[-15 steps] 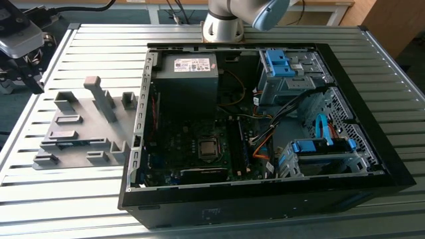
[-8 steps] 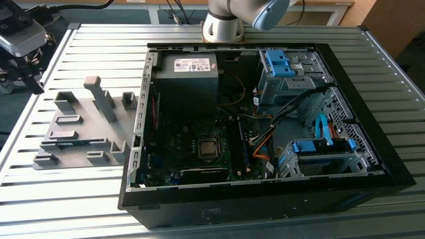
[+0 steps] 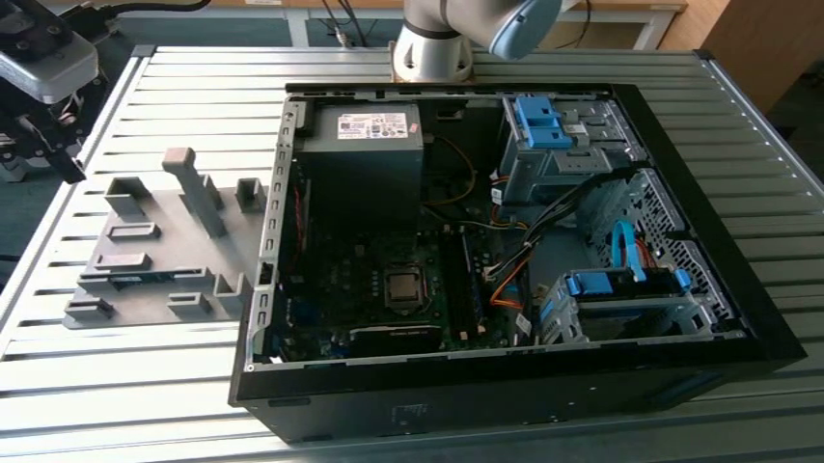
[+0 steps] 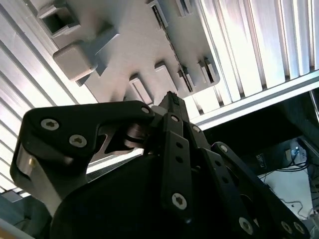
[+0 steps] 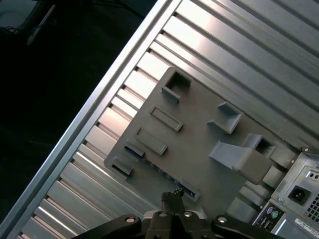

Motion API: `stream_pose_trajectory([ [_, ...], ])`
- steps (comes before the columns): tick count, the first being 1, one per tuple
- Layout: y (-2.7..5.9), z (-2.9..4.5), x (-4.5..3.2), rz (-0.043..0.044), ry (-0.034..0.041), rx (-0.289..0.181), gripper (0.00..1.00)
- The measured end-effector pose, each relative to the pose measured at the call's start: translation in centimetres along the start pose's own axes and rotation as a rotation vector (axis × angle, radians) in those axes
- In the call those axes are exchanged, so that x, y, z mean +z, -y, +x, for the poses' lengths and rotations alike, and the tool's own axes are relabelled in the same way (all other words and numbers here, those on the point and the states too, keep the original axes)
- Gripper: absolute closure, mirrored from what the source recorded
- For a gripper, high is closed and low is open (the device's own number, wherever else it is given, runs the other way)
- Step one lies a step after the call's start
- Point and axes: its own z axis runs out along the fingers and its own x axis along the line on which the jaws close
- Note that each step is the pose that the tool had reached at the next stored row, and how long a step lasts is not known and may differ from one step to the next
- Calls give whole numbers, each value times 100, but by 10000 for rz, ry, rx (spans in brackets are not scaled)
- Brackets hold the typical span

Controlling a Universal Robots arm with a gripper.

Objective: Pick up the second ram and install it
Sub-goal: 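Pick up the second ram and move it above second insertion slot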

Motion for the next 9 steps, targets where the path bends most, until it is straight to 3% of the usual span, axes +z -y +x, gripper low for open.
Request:
stream_pose_trajectory([
  [7,0,0,1,31,-11,-717,89],
  [9,-1,1,4,69,71,-783,89],
])
